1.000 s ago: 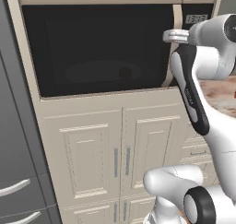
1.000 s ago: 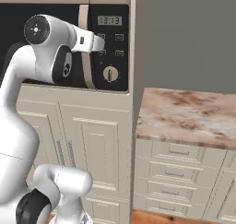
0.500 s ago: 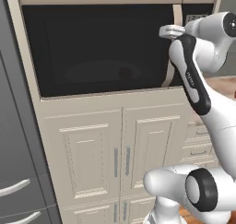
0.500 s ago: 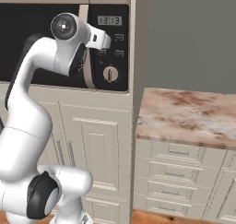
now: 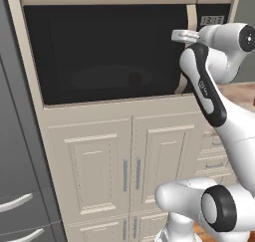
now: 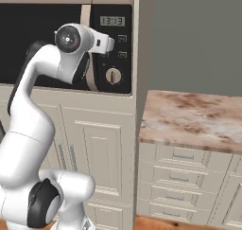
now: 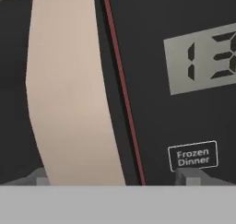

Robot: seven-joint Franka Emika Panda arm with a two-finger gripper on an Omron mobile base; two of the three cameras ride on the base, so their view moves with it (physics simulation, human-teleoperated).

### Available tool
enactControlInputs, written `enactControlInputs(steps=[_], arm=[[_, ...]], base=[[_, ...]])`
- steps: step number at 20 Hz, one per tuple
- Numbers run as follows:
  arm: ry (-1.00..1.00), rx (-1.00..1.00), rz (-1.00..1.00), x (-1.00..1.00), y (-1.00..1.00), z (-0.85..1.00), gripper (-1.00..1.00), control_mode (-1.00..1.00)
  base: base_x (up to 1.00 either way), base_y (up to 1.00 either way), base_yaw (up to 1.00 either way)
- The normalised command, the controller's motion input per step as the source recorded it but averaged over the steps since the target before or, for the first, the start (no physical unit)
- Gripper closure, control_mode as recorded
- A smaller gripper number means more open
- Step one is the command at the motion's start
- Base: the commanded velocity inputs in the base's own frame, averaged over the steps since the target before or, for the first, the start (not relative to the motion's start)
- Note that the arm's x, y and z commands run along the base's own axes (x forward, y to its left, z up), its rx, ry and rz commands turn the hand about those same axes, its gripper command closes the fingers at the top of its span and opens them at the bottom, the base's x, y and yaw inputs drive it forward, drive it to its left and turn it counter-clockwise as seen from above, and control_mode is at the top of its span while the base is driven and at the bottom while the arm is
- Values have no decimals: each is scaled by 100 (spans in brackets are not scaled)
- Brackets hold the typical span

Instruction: Open the microwave door.

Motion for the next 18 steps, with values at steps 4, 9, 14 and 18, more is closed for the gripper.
enactControlInputs(steps=[4, 9, 14, 18], arm=[[0, 0, 0, 2, 4, 0, 100, -100], [-5, 0, 5, -95, -18, 13, 100, -100], [1, 0, 17, -100, -15, 16, 100, -100], [8, 0, 26, -100, -1, 10, 100, -100]], base=[[0, 0, 0], [0, 0, 0], [0, 0, 0], [0, 0, 0]])
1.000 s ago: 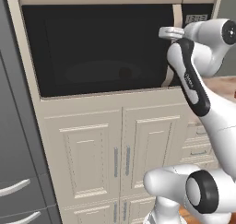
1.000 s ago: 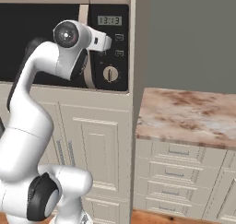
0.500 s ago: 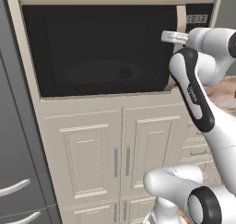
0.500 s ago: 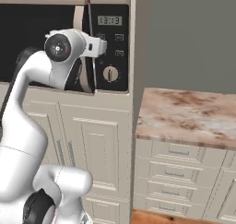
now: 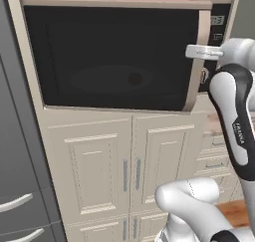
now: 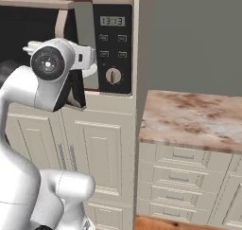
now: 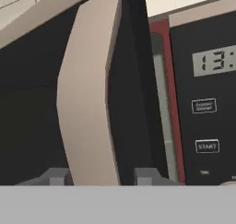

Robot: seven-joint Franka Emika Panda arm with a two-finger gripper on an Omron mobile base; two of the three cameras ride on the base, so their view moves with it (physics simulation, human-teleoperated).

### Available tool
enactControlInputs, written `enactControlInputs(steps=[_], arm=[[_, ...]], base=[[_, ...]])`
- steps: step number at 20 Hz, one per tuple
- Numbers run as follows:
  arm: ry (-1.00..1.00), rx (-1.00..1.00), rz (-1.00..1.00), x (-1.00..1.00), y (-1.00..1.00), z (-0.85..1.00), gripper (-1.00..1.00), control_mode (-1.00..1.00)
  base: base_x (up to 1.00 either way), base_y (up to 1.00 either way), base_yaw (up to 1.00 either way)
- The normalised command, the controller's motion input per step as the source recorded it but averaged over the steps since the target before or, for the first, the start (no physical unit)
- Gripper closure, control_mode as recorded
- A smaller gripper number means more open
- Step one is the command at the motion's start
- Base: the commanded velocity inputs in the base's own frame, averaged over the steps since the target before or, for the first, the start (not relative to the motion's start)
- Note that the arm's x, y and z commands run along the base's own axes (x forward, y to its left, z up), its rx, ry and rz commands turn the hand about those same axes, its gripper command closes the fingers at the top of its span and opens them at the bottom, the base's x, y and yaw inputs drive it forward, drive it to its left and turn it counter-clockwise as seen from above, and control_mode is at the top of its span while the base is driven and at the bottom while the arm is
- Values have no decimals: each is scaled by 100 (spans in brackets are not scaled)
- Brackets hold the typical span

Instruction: Open the microwave door.

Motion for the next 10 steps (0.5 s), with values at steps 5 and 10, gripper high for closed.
enactControlInputs(steps=[5, 10], arm=[[6, -1, 24, -95, 3, 0, 100, -100], [0, -1, 11, -37, -1, 5, -100, -100]], base=[[0, 0, 0], [0, 0, 0]])
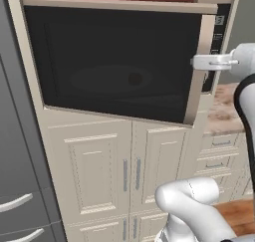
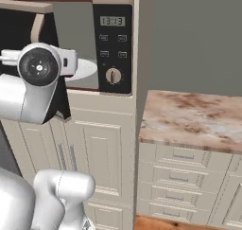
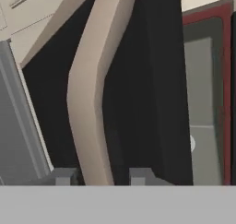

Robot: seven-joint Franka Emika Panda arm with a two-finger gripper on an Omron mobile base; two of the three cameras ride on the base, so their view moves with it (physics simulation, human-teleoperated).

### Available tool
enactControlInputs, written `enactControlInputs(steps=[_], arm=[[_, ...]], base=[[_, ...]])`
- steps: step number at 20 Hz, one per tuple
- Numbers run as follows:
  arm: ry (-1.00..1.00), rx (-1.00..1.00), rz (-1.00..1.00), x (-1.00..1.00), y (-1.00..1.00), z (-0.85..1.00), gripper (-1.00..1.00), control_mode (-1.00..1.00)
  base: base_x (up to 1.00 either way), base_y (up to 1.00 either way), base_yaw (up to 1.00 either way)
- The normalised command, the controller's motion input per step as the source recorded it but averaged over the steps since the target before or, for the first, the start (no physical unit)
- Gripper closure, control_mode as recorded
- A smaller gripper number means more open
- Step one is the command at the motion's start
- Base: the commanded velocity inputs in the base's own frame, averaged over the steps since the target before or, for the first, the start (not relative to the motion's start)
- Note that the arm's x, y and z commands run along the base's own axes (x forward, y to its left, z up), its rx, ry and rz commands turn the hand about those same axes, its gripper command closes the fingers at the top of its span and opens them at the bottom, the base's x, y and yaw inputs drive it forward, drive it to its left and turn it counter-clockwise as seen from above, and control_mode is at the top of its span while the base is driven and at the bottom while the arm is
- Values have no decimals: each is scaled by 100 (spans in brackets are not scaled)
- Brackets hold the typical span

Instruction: Open the microwave door.

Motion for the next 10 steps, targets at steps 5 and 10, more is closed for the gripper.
enactControlInputs(steps=[5, 10], arm=[[-5, -1, 0, -62, -60, 34, -100, -100], [-20, -8, 3, -57, -76, 16, -100, -100]], base=[[0, 0, 0], [0, 0, 0]])
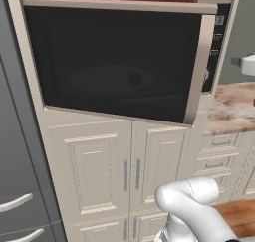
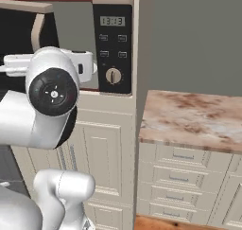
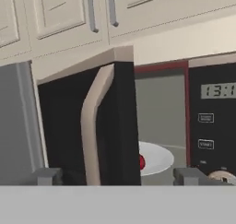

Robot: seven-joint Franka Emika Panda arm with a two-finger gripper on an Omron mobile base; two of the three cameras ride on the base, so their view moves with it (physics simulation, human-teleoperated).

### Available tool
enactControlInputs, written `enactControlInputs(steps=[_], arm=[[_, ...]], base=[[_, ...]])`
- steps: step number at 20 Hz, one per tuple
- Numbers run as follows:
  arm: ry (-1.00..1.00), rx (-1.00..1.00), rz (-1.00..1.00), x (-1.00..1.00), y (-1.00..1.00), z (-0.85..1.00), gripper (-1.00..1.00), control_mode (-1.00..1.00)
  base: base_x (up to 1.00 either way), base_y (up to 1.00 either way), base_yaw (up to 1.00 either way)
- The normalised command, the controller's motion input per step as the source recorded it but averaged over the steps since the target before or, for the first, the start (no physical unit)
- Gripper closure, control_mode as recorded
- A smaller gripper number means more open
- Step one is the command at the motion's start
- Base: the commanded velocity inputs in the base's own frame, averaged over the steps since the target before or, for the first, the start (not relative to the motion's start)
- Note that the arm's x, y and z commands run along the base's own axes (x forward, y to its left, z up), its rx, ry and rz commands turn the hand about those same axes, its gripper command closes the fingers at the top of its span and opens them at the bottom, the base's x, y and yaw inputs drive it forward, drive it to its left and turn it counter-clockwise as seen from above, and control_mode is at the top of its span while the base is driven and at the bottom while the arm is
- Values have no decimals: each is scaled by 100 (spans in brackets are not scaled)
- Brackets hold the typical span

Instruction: Open the microwave door.

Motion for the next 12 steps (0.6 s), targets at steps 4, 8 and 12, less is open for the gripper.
enactControlInputs(steps=[4, 8, 12], arm=[[-25, -28, 22, 0, -62, -36, -100, -100], [-25, -50, 22, 26, -23, -51, -100, -100], [-45, -65, 16, 43, 10, -64, -100, -100]], base=[[0, 0, 0], [0, 0, 0], [0, 0, 0]])
